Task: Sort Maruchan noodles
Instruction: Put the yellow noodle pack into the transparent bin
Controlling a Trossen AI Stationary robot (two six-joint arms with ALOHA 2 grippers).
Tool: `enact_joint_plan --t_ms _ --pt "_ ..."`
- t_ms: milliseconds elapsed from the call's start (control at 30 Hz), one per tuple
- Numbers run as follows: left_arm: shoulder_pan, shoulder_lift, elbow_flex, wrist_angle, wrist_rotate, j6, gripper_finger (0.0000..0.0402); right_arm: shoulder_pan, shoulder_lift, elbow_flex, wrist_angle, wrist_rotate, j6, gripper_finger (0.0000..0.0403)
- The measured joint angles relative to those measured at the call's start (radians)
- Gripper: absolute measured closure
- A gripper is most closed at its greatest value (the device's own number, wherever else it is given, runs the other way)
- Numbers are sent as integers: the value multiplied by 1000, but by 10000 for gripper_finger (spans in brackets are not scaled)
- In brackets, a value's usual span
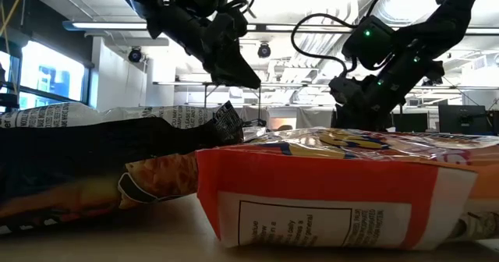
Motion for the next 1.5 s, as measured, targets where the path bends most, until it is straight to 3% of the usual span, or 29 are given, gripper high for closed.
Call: enact_joint_plan --t_ms 100,300,600,800,967,1133,1367,1500 --pt "19 8 0 -2 25 -37 328 0 0 -1 19 0 -58 395" --pt "45 34 0 9 81 -81 313 12 0 18 33 1 -168 393" --pt "43 109 0 48 124 -121 252 114 -2 90 30 79 -354 402" --pt "37 135 11 84 122 -133 231 145 -2 148 -69 106 -263 394" --pt "22 198 95 73 108 -132 229 178 -11 255 -292 117 -254 350" --pt "12 299 207 -15 23 -80 229 255 -56 314 -529 291 -252 336" --pt "8 416 299 -61 1 -58 229 341 -163 224 -466 388 -140 397" --pt "7 444 317 -77 2 -30 229 355 -198 218 -466 400 -69 383"
